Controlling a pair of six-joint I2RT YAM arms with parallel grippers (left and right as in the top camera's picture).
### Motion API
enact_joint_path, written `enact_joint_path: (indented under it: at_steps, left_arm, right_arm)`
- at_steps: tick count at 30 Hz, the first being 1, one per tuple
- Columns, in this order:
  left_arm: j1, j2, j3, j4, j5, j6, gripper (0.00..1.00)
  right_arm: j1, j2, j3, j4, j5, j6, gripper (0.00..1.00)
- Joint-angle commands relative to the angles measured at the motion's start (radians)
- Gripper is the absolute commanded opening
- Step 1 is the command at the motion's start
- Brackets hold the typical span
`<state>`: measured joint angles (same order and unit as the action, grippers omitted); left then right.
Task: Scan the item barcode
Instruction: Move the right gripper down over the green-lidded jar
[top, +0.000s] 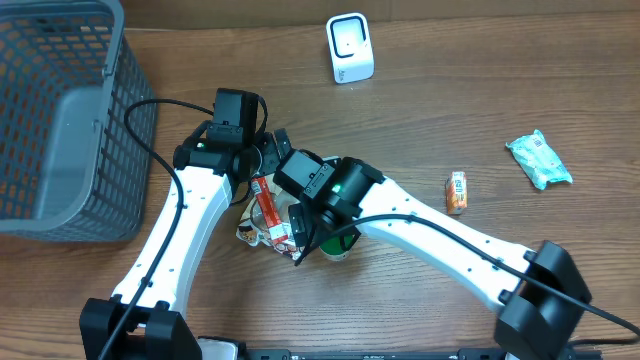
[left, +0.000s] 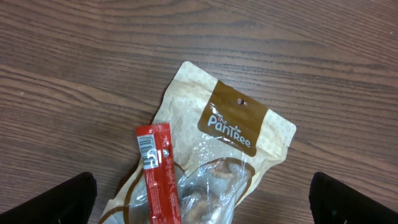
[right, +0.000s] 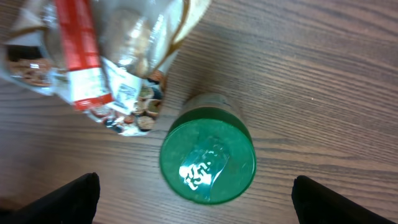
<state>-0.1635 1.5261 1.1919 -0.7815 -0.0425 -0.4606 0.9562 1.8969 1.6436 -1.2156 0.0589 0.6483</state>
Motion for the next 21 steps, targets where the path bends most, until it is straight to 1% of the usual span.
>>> enact_joint_path:
  at_steps: [1,9,16,18,21]
  left_arm:
    - [0.001,-0.01,0.017,0.0,-0.013,0.023,1.0]
    - [0.001,-0.01,0.017,0.0,-0.013,0.023,1.0]
    - [0.001,-0.01,0.017,0.0,-0.013,0.023,1.0]
    - [0.001,-0.01,0.017,0.0,-0.013,0.023,1.0]
    - [0.001,-0.01,0.017,0.0,-0.013,0.023,1.0]
  right_arm:
    - [-0.002,0.035,-0.011,-0.001,0.017,0.011,1.0]
    - [-0.002,0.064,-0.092,0.046,-0.001,0.019,1.0]
    - [-0.002,0.064,-0.211,0.213,-0.034,0.018,0.99]
    - [-0.002,0.064,-0.231,0.228,-0.021,0.018,0.98]
    - [-0.006,0.064,-0.237,0.196,0.069,0.019,0.96]
